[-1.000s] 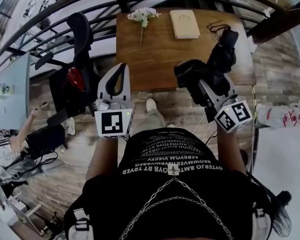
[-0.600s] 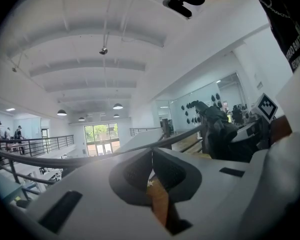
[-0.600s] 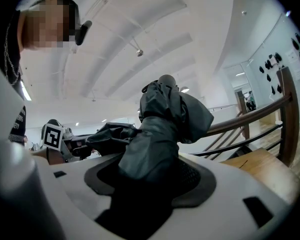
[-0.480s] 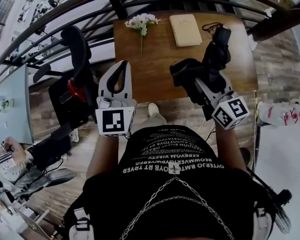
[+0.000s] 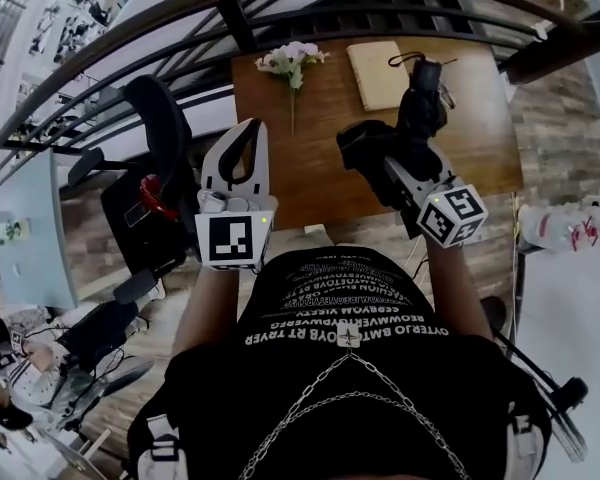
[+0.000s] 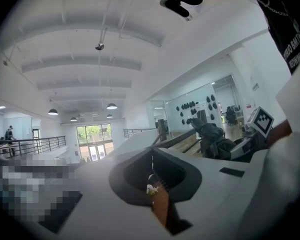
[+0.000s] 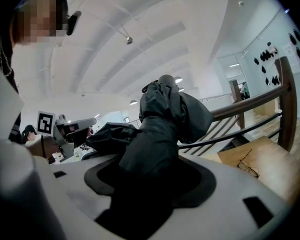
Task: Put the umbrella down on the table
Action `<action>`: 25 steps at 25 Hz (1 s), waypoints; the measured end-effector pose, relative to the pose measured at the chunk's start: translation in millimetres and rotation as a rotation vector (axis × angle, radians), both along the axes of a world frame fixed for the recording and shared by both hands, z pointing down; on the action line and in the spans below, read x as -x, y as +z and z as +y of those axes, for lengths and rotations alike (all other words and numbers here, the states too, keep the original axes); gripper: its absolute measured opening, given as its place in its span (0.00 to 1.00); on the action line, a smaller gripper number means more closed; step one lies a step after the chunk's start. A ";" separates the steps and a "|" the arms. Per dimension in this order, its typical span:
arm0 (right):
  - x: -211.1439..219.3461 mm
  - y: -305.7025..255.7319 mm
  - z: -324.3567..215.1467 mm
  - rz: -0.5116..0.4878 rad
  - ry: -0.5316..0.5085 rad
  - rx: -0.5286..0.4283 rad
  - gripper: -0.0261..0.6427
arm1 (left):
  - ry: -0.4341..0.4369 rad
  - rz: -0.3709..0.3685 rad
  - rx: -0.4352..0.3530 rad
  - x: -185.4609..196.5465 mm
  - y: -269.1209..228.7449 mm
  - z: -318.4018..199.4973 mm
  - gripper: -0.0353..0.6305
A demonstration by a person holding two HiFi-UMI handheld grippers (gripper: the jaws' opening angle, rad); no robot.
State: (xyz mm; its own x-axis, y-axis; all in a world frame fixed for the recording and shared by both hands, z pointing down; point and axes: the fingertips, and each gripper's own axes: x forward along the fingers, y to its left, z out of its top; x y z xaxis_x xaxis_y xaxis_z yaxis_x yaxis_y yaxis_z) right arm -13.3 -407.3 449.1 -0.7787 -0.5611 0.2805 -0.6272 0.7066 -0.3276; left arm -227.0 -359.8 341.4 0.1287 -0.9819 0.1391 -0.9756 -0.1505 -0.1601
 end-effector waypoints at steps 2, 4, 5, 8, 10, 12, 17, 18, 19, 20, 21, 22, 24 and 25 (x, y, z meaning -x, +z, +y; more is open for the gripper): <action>9.5 15.4 -5.2 0.016 -0.003 0.022 0.47 | 0.008 0.006 0.006 7.0 4.9 -5.4 0.10; 19.1 31.4 -8.4 0.020 -0.011 0.053 0.47 | 0.016 0.011 0.012 12.8 9.3 -9.5 0.10; 24.1 39.8 -9.3 0.018 -0.017 0.073 0.47 | 0.019 0.012 0.015 15.5 11.2 -11.1 0.10; 34.9 68.7 -10.1 0.028 -0.023 0.146 0.47 | 0.025 0.017 0.024 21.9 18.4 -13.7 0.10; 37.1 88.9 -10.9 0.052 -0.022 0.185 0.47 | 0.024 0.026 0.031 23.3 22.3 -14.3 0.10; 37.6 108.0 -12.6 0.078 -0.022 0.219 0.47 | 0.023 0.032 0.039 23.7 26.2 -14.7 0.10; 36.8 152.5 -18.9 0.114 -0.010 0.295 0.46 | 0.024 0.026 0.069 22.9 36.3 -15.9 0.10; 36.3 162.4 -19.1 0.126 -0.010 0.308 0.46 | 0.024 0.025 0.076 21.8 38.9 -16.1 0.10; 35.6 172.3 -18.8 0.139 -0.011 0.321 0.47 | 0.023 0.024 0.083 20.5 41.8 -16.4 0.10; 34.8 181.8 -18.4 0.154 -0.014 0.333 0.46 | 0.020 0.023 0.092 19.2 44.8 -17.1 0.10; 34.0 190.7 -18.3 0.169 -0.020 0.344 0.46 | 0.015 0.020 0.101 18.0 47.3 -18.7 0.10; 33.4 199.0 -18.8 0.184 -0.027 0.356 0.46 | 0.007 0.017 0.107 17.0 49.2 -21.4 0.10; 32.4 214.5 -19.8 0.212 -0.046 0.380 0.46 | -0.012 0.019 0.115 14.5 52.7 -28.3 0.10; 31.7 221.4 -20.1 0.224 -0.058 0.390 0.46 | -0.018 0.025 0.118 12.2 54.5 -31.5 0.10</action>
State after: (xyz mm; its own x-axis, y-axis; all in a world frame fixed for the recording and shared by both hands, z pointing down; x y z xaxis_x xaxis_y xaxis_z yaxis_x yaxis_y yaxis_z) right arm -45.0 -427.4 670.5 -0.7015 -0.3374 0.6277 -0.6762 0.5931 -0.4369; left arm -239.2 -391.4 395.9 0.1159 -0.9610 0.2510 -0.9817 -0.1493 -0.1182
